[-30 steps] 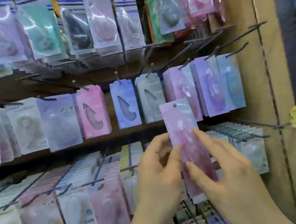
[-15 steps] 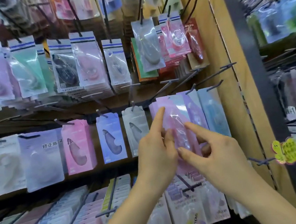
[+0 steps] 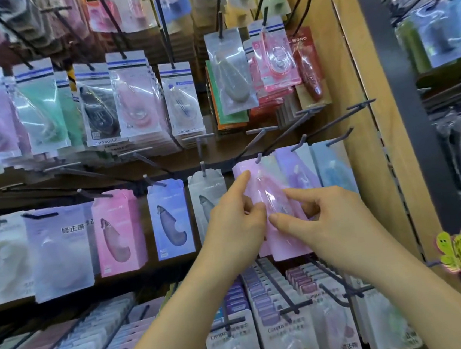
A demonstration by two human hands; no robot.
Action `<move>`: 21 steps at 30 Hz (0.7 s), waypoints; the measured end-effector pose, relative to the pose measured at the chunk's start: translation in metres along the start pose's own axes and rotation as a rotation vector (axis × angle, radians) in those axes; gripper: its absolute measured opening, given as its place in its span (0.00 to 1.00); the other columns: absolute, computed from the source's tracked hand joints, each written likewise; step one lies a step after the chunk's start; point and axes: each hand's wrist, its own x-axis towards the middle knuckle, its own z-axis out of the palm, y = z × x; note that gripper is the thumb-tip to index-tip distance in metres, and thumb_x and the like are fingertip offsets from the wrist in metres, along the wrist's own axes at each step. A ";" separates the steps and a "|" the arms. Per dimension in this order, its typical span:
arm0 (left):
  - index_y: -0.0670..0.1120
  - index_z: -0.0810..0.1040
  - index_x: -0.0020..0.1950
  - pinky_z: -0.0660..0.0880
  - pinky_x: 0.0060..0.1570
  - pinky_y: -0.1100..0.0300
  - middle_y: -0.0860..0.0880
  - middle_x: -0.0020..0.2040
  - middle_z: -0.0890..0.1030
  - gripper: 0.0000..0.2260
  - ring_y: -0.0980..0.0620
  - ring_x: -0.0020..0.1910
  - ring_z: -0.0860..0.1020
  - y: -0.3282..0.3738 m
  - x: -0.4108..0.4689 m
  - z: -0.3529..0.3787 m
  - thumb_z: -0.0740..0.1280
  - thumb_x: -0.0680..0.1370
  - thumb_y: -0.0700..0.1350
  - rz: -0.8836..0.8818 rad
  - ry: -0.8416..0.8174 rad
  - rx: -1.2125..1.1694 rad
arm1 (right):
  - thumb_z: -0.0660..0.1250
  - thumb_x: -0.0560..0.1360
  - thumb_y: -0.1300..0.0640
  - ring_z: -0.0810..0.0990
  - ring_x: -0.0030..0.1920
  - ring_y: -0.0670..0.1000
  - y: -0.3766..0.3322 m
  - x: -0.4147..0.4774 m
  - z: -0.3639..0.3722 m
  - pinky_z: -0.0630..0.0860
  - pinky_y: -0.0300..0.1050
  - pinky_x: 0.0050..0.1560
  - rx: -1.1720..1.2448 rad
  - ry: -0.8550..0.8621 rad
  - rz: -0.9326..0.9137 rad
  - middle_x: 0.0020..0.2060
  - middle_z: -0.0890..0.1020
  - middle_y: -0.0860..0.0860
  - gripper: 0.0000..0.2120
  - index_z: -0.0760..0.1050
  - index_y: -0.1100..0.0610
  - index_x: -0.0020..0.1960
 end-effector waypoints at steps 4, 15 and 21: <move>0.59 0.58 0.78 0.80 0.45 0.48 0.46 0.45 0.79 0.34 0.51 0.39 0.78 -0.005 -0.017 -0.003 0.66 0.76 0.38 -0.110 -0.145 -0.085 | 0.67 0.74 0.43 0.72 0.31 0.42 0.007 0.007 0.003 0.65 0.35 0.30 -0.080 -0.014 0.039 0.23 0.73 0.41 0.09 0.81 0.43 0.52; 0.59 0.52 0.77 0.79 0.47 0.51 0.50 0.47 0.82 0.37 0.49 0.44 0.80 -0.027 -0.019 0.006 0.71 0.76 0.48 0.020 -0.169 0.385 | 0.58 0.78 0.39 0.78 0.53 0.56 0.005 0.016 0.027 0.71 0.47 0.44 -0.589 0.061 0.009 0.51 0.80 0.51 0.21 0.66 0.45 0.68; 0.61 0.48 0.77 0.78 0.47 0.51 0.53 0.39 0.80 0.34 0.51 0.42 0.80 -0.033 -0.023 -0.001 0.65 0.78 0.49 0.008 -0.185 0.589 | 0.58 0.80 0.47 0.81 0.48 0.57 0.013 0.023 0.044 0.66 0.45 0.36 -0.763 0.083 -0.008 0.46 0.80 0.52 0.15 0.67 0.52 0.63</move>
